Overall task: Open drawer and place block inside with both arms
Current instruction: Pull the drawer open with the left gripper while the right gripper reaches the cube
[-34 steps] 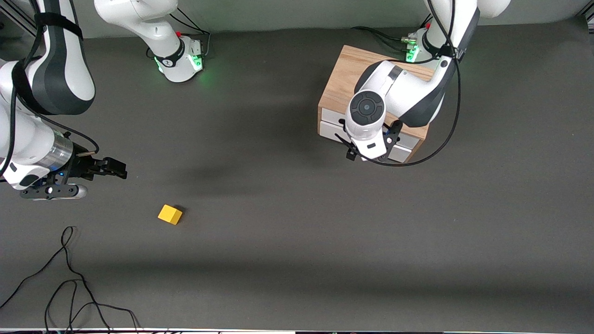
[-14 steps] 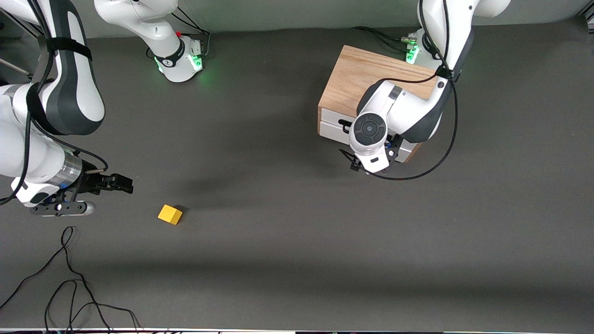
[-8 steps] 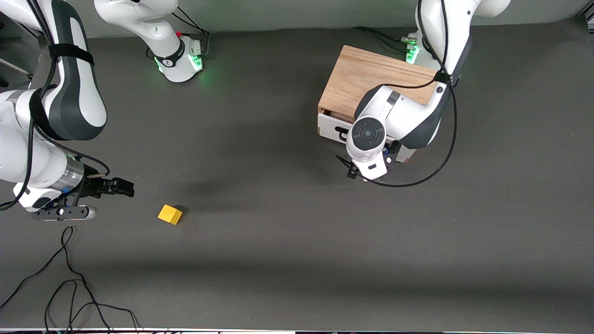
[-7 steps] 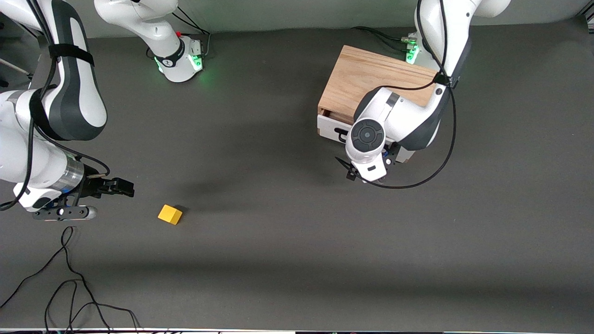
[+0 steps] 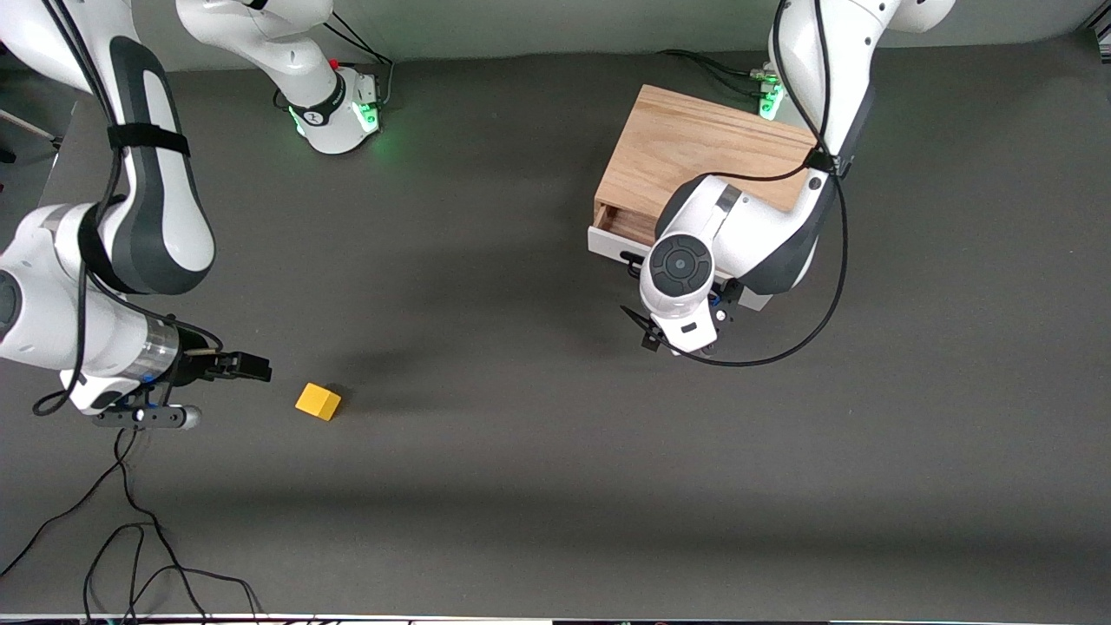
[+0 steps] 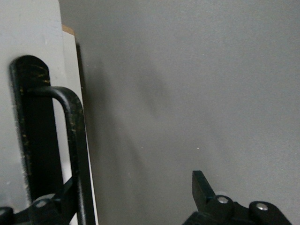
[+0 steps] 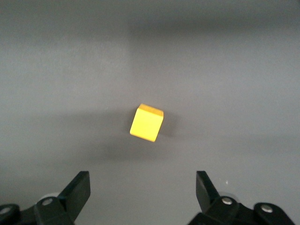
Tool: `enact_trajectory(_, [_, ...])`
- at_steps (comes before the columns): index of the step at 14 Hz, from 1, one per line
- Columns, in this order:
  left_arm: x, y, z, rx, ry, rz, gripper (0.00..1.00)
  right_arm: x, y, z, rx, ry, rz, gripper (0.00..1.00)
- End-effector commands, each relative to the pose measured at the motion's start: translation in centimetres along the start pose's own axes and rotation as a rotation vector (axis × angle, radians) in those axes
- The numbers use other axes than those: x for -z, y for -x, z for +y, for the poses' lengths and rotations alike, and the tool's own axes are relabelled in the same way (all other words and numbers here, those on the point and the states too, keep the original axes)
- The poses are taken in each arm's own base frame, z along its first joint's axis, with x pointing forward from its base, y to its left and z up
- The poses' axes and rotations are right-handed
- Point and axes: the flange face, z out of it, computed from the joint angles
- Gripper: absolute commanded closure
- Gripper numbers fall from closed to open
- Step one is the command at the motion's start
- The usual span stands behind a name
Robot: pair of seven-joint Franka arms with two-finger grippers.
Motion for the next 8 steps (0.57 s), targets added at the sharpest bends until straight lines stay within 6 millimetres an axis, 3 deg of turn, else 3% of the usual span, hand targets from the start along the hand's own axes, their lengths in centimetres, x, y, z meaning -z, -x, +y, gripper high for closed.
enact_trajectory(1, [1.2,0.1,2.9,0.008,0.061,-0.001,0.00,-2.2,-1.7,0.1,-0.050,0.000,0.030,0.00])
enact_trajectory(8, [2.4,0.2,4.9,0.010,0.106,-0.012,0.00,-8.1,-2.0,0.5,-0.106,-0.002,0.045,0.00])
